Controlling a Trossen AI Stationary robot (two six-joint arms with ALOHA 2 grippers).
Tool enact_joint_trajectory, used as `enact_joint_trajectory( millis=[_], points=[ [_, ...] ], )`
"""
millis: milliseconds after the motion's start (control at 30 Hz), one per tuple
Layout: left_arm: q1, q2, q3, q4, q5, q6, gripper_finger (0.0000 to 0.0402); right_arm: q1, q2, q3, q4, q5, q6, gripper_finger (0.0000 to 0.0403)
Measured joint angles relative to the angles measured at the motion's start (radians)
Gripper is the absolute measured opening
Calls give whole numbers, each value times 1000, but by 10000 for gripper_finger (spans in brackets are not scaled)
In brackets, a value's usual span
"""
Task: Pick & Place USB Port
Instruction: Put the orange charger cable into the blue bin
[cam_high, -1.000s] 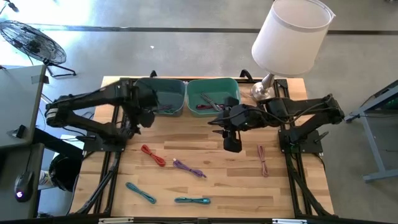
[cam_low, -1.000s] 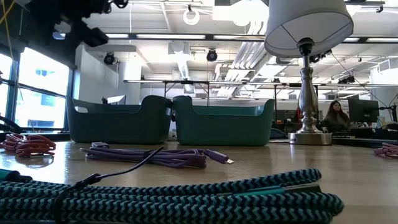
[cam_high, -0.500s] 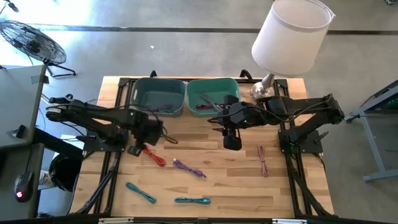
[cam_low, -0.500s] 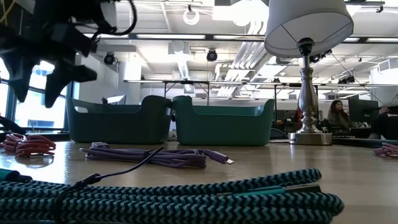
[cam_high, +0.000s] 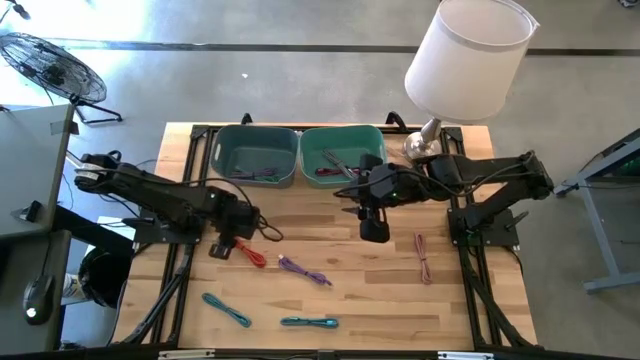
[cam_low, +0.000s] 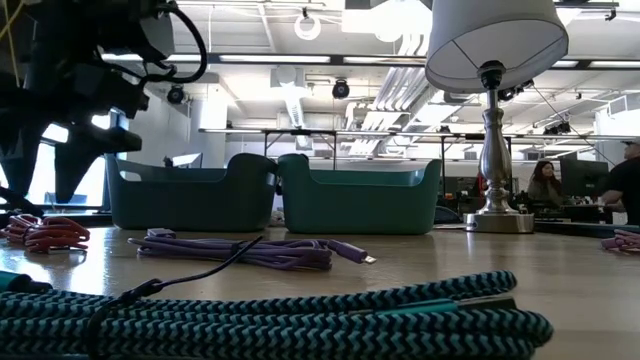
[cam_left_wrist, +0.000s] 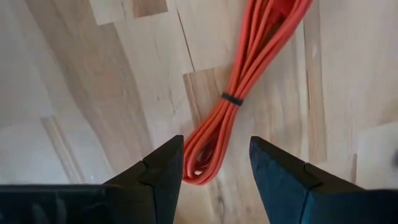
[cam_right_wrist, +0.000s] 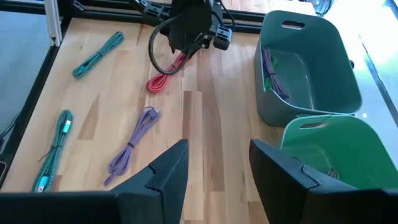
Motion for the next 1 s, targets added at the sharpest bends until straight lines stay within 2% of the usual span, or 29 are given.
enact_joint_trajectory(
  millis=[367,700,800,900,933,1000],
  points=[
    [0,72,0,55,25,-25,181,2,0,0,-1,-8,0,158],
    [-31,235,3,76,48,44,177,3,0,0,-9,-12,-1,154],
    [-53,285,6,78,24,59,132,3,0,0,-14,-12,-3,154],
    [-56,307,5,73,37,58,38,3,0,0,-21,-10,-3,153],
    [-54,306,5,74,49,45,25,3,0,0,-26,-9,-3,154],
    [-55,295,15,64,53,22,24,3,0,0,-28,-9,-3,154]
  ],
)
